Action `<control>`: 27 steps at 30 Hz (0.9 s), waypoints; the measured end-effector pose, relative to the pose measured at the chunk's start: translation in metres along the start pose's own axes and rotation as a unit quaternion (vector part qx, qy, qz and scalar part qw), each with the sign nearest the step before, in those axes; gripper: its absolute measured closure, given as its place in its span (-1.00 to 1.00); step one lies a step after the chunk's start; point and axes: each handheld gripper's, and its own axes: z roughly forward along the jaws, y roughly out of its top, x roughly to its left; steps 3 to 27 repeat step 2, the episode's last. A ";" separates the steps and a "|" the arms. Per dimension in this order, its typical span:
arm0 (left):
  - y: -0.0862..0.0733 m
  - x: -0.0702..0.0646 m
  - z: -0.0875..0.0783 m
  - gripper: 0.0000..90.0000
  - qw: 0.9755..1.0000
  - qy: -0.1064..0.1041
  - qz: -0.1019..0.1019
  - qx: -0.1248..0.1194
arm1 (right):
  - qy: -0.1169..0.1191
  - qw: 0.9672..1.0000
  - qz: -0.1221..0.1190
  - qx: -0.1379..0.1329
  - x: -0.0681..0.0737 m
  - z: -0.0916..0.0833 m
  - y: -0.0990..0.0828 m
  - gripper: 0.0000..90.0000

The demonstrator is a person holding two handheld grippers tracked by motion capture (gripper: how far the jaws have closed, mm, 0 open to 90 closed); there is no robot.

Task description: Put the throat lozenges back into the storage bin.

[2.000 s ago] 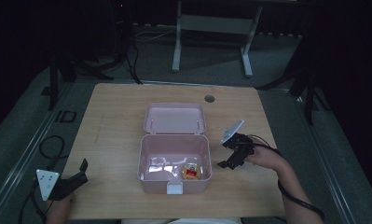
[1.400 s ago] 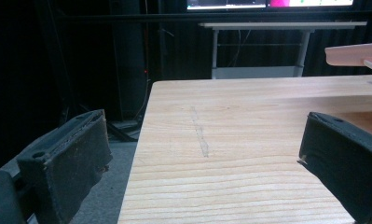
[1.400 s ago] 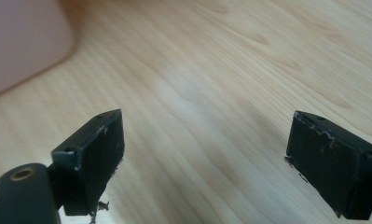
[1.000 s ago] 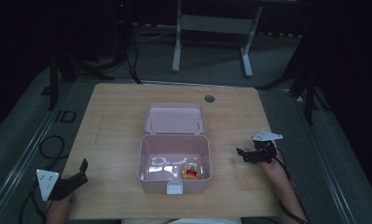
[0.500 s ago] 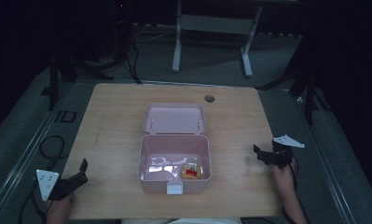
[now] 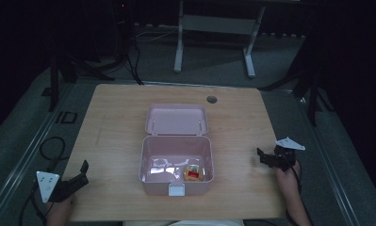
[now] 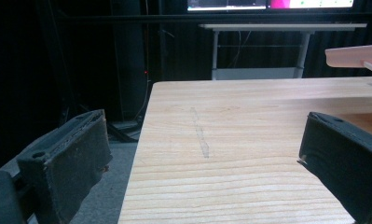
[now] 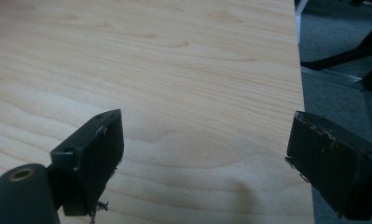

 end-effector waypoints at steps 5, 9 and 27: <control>0.000 0.000 0.000 -0.95 1.000 0.000 0.000 0.000 | 0.002 1.000 -0.004 -0.001 0.001 0.000 0.000 -0.73; 0.000 0.000 0.000 -0.95 1.000 0.000 0.000 0.000 | 0.002 1.000 -0.004 -0.001 0.001 0.000 0.000 -0.73; 0.000 0.000 0.000 -0.95 1.000 0.000 0.000 0.000 | 0.002 1.000 -0.004 -0.001 0.001 0.000 0.000 -0.73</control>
